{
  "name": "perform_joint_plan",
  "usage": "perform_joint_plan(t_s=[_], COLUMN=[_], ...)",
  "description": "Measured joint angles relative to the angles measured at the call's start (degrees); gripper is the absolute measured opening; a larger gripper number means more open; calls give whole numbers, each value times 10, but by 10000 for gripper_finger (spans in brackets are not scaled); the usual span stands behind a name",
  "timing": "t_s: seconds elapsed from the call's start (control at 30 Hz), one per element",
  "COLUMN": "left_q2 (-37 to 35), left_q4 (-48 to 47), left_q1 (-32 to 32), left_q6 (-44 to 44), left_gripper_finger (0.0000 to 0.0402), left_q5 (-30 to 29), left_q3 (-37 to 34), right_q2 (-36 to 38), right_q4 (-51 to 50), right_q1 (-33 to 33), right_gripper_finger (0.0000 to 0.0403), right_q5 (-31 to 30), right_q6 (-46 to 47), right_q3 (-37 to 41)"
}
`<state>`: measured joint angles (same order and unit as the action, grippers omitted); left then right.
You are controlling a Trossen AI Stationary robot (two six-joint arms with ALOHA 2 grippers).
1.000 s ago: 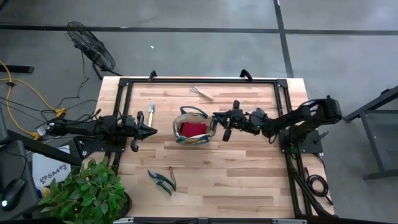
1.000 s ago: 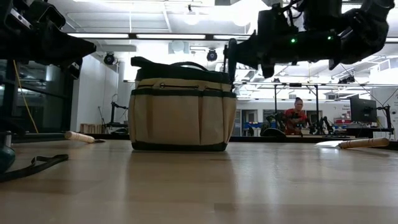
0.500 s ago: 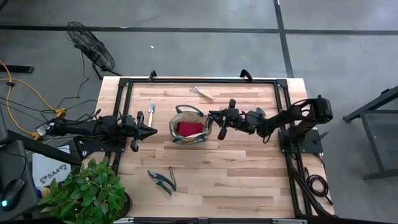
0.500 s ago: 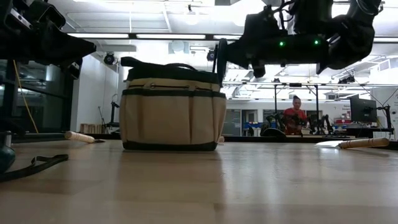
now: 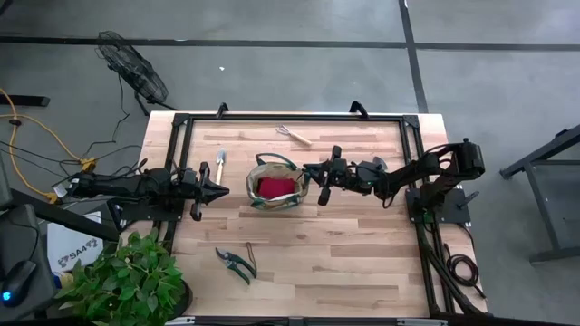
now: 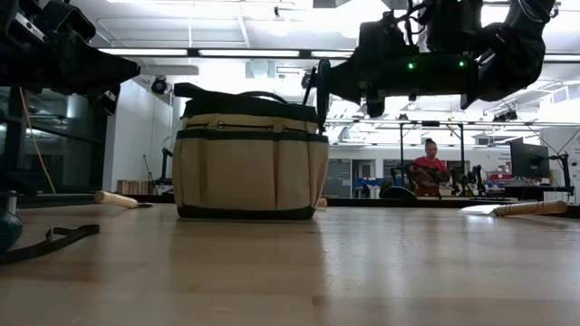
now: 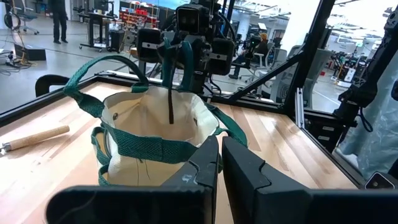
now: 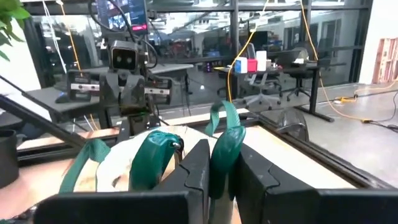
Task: Pick & Place Garden tools in Gardening bag
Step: Put the right green shear scissors into the light brown gardening bag
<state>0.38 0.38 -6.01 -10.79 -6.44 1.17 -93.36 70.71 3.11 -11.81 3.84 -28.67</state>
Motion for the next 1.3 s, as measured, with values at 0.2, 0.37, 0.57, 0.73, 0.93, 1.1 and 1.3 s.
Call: perform_joint_plan(t_s=[0.2, 0.37, 0.57, 0.73, 0.93, 1.1, 1.3], left_q2=[0, 0, 0, 0, 0, 0, 0], left_q4=[0, 0, 0, 0, 0, 0, 0], left_q1=[0, 0, 0, 0, 0, 0, 0], left_q6=[0, 0, 0, 0, 0, 0, 0], left_gripper_finger=[19, 19, 19, 19, 19, 19, 19], left_q5=[0, 0, 0, 0, 0, 0, 0], left_q3=[0, 0, 0, 0, 0, 0, 0], right_q2=[0, 0, 0, 0, 0, 0, 0], right_q4=[-6, -27, -22, -23, -14, 19, 29], right_q1=[0, 0, 0, 0, 0, 0, 0], right_gripper_finger=[35, 38, 59, 54, 58, 70, 77], right_q5=[4, 2, 1, 1, -1, -25, -32], right_q6=[2, 11, 11, 12, 11, 11, 11], right_q3=[0, 0, 0, 0, 0, 0, 0])
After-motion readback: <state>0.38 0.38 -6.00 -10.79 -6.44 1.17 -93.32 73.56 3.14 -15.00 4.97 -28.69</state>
